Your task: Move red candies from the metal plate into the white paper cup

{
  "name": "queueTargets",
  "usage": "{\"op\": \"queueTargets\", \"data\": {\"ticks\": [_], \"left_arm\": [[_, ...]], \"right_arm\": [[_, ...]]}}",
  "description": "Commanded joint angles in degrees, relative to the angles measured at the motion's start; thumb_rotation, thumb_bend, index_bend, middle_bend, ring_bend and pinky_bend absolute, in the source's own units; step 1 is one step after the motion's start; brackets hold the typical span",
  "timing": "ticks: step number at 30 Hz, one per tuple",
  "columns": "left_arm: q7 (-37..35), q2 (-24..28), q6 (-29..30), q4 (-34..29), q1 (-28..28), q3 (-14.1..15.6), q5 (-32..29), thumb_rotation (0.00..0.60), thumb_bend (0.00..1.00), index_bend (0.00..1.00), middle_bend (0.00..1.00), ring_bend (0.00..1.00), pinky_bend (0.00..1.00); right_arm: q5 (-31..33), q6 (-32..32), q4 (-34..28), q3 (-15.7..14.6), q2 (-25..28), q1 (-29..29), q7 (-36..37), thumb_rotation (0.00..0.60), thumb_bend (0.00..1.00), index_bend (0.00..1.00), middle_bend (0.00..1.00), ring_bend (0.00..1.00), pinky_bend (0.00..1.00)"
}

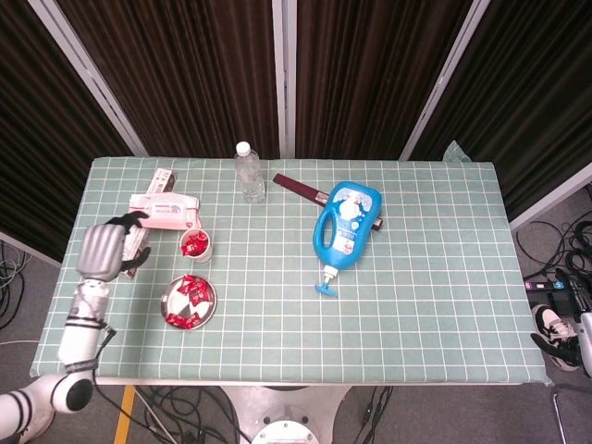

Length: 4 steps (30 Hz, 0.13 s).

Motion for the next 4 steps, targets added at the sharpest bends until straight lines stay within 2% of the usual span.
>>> {"op": "queueTargets", "data": {"ticks": [1, 4], "left_arm": [[2.1, 5.0, 6.9, -4.8, 7.4, 5.0, 2.4, 0.6, 0.28, 0.35, 0.45, 0.38, 0.46], [2.8, 6.2, 10.9, -6.5, 11.7, 8.0, 4.2, 0.6, 0.28, 0.35, 0.43, 0.36, 0.44]], "right_arm": [[-0.7, -0.2, 1.0, -0.1, -0.7, 0.4, 0.8, 0.6, 0.04, 0.07, 0.15, 0.01, 0.23], [-0.9, -0.2, 1.7, -0.1, -1.6, 0.7, 0.9, 0.6, 0.04, 0.07, 0.15, 0.0, 0.21]]}}
